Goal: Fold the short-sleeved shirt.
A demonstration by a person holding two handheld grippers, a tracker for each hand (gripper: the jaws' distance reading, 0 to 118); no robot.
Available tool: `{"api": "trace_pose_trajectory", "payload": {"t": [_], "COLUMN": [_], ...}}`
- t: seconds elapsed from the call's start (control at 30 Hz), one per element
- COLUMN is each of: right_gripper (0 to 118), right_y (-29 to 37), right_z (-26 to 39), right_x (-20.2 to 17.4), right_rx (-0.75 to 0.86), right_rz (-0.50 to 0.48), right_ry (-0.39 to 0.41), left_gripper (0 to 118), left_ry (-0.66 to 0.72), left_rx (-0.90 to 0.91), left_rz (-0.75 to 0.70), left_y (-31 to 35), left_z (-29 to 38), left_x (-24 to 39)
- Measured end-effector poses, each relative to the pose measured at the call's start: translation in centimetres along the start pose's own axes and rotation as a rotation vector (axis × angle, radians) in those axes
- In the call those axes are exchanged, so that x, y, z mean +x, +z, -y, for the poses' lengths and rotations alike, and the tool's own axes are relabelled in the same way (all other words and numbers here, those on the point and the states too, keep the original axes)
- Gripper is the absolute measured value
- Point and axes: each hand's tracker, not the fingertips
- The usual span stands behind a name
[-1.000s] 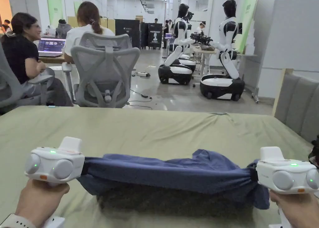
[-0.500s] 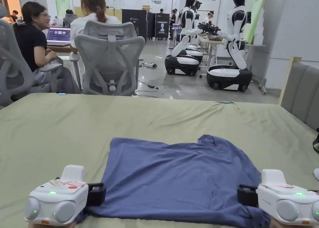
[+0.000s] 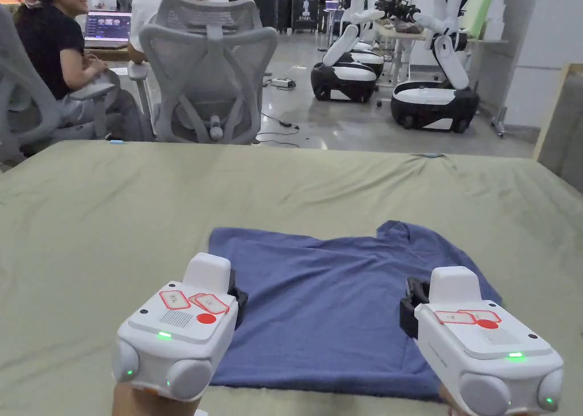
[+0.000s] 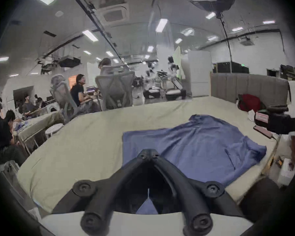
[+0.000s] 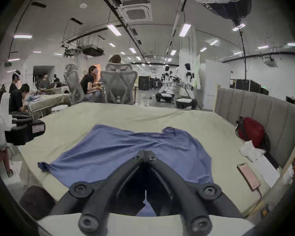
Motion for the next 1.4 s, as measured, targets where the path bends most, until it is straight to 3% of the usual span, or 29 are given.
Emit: {"api": "trace_pose_trajectory", "payload": {"t": [0.07,0.2,0.27,0.37,0.4,0.47,0.5,0.53,0.6,0.67,0.87,1.03,1.17,1.2,1.23,1.27,1.3,1.4], "right_gripper": [0,0,0,0,0,0,0,0,0,0,0,0,4,20,67,101,115,102], "right_y": [0.2,0.6,0.5,-0.4,-0.7,-1.2,-1.4,-1.6,-1.9,-1.9,-0.7,1.4,2.7,2.6,2.3,2.0,1.9,0.6], "right_z": [0.4,2.1,3.0,3.9,4.2,4.5,4.8,4.9,5.1,5.1,5.4,6.3,7.7,8.0,8.4,8.9,9.4,10.6], "right_x": [0.1,1.4,2.0,2.5,2.6,2.9,3.1,3.3,3.6,4.0,7.2,11.7,14.1,14.4,14.6,14.5,14.2,13.4], "right_rx": [-0.015,-0.038,-0.057,-0.096,-0.111,-0.128,-0.133,-0.142,-0.156,-0.166,-0.193,-0.21,-0.206,-0.225,-0.277,-0.306,-0.291,-0.315], "right_rz": [0.009,0.042,0.051,0.062,0.063,0.07,0.073,0.077,0.083,0.087,0.142,0.266,0.258,0.238,0.207,0.185,0.147,0.139], "right_ry": [0.017,0.018,0.0,-0.014,-0.022,-0.031,-0.032,-0.036,-0.037,-0.039,-0.04,-0.073,-0.132,-0.147,-0.163,-0.166,-0.166,-0.135], "left_gripper": [0,0,0,0,11,90,116,113,84,1,2,1,1,2,1,2,2,1], "left_ry": [-0.021,0.191,0.173,0.231,0.251,0.241,0.222,0.207,0.198,0.212,0.214,0.196,0.155,0.153,0.156,0.16,0.162,0.156], "left_rx": [-0.013,-0.263,-0.335,-0.361,-0.364,-0.38,-0.402,-0.403,-0.436,-0.478,-0.476,-0.437,-0.44,-0.442,-0.443,-0.443,-0.446,-0.452], "left_rz": [-0.056,-0.046,-0.08,0.008,0.023,0.042,0.051,0.056,0.07,0.077,0.072,0.04,0.024,0.021,0.019,0.018,0.019,0.013], "left_y": [0.9,0.4,-0.1,-0.5,-0.7,-1.5,-2.2,-2.7,-3.8,-4.9,-4.9,-3.8,-3.7,-3.7,-3.7,-3.7,-3.8,-3.5], "left_z": [1.1,4.4,6.5,8.3,8.6,9.4,9.8,10.2,10.6,11.3,10.9,10.6,10.9,11.0,11.0,11.0,11.0,10.5], "left_x": [-2.3,-9.5,-11.2,-12.0,-11.9,-11.1,-10.6,-10.2,-9.7,-9.5,-9.0,-8.4,-7.4,-7.3,-7.3,-7.3,-7.3,-6.7]}}
